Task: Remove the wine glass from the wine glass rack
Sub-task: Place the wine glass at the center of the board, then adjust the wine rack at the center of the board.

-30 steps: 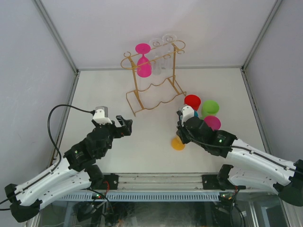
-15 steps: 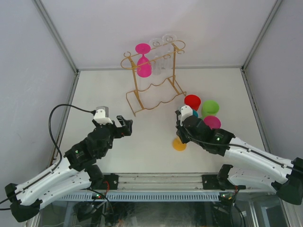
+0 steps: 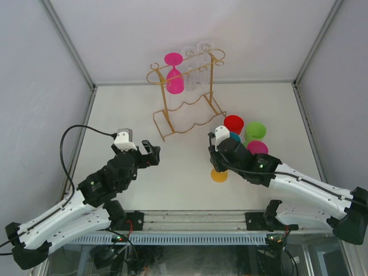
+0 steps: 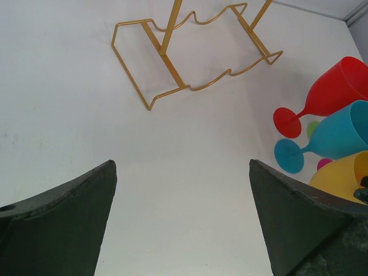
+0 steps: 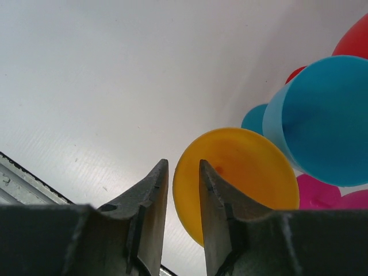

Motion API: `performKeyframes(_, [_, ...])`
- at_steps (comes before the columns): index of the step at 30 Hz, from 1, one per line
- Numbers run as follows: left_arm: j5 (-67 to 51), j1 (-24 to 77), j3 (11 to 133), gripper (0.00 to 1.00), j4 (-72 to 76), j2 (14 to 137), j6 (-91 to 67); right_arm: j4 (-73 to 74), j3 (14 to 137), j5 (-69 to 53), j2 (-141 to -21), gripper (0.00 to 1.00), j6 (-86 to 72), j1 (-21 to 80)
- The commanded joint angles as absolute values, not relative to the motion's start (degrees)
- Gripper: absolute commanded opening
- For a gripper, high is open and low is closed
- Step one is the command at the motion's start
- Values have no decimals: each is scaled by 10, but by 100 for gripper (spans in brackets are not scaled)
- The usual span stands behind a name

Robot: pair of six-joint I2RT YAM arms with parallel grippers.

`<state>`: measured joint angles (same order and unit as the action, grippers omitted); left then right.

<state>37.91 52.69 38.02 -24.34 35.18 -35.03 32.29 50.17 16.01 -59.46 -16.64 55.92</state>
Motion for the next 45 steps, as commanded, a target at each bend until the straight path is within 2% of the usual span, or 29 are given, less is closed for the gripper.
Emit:
performKeyframes(1, [384,520,428,100,-252,356,-353,303,532,172,-580,28,-150,563])
performKeyframes(7, [378,513,433,100,-260,362,-351,332,568,205,-567,31,-145,586])
performKeyframes(17, [349,474,489,100,-286,393,-331,269,569,244,-481,38,-128,600])
performKeyframes(23, [311,443,539,100,-287,404,-303,258,555,260,-445,56,-147,593])
performKeyframes(27, [248,381,600,100,-305,429,-277,250,540,253,-429,64,-166,581])
performKeyframes(30, [177,318,643,100,-307,455,-258,257,537,246,-421,66,-178,568])
performKeyframes(37, [-18,171,790,100,-311,566,-262,262,519,230,-398,67,-206,535])
performKeyframes(43, [-183,110,905,100,-259,686,-278,280,519,195,-378,67,-221,506])
performKeyframes(45, [-202,101,963,100,-268,737,-285,287,519,188,-372,68,-227,500])
